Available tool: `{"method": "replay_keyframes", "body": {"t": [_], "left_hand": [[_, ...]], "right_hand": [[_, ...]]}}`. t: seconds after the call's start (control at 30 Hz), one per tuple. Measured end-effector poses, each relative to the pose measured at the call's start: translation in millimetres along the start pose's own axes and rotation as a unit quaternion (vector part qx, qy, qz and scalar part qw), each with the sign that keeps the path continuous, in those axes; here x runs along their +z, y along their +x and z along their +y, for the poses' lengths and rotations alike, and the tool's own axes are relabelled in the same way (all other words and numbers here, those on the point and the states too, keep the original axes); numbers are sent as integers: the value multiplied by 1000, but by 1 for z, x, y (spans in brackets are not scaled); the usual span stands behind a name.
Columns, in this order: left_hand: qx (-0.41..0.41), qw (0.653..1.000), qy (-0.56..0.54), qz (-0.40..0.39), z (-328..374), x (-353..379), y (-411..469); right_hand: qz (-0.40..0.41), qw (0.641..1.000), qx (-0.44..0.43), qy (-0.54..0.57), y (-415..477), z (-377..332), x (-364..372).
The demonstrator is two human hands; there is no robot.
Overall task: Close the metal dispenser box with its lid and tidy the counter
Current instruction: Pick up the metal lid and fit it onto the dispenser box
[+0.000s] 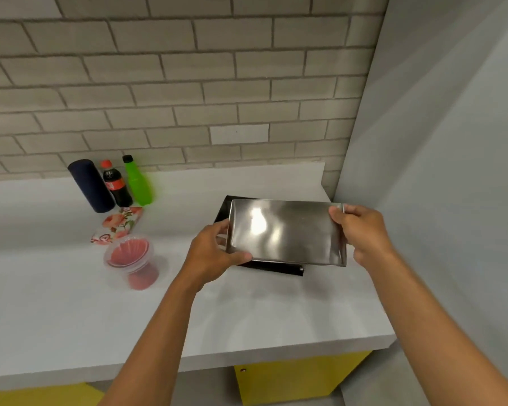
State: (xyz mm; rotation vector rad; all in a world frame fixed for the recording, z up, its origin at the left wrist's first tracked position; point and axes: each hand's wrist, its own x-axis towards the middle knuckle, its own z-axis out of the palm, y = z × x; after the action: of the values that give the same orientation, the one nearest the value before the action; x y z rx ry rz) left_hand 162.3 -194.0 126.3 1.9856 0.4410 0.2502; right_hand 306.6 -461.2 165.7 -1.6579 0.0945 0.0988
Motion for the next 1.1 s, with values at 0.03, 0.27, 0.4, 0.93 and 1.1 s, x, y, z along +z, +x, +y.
{"method": "replay_keyframes", "body": {"t": [0.03, 0.27, 0.4, 0.93, 1.1], "left_hand": [[9, 1000, 5, -3, -3, -6, 7], [46, 996, 62, -42, -11, -41, 58], [45, 996, 66, -48, -21, -50, 77], [20, 994, 61, -89, -29, -40, 108], [2, 994, 66, -86, -24, -38, 115]], "right_hand": [[4, 1000, -2, -9, 6, 2, 10], [17, 996, -5, -82, 38, 10, 60], [32, 992, -4, -122, 49, 17, 78], [52, 984, 16, -167, 78, 23, 84], [50, 986, 37, -155, 84, 26, 83]]}}
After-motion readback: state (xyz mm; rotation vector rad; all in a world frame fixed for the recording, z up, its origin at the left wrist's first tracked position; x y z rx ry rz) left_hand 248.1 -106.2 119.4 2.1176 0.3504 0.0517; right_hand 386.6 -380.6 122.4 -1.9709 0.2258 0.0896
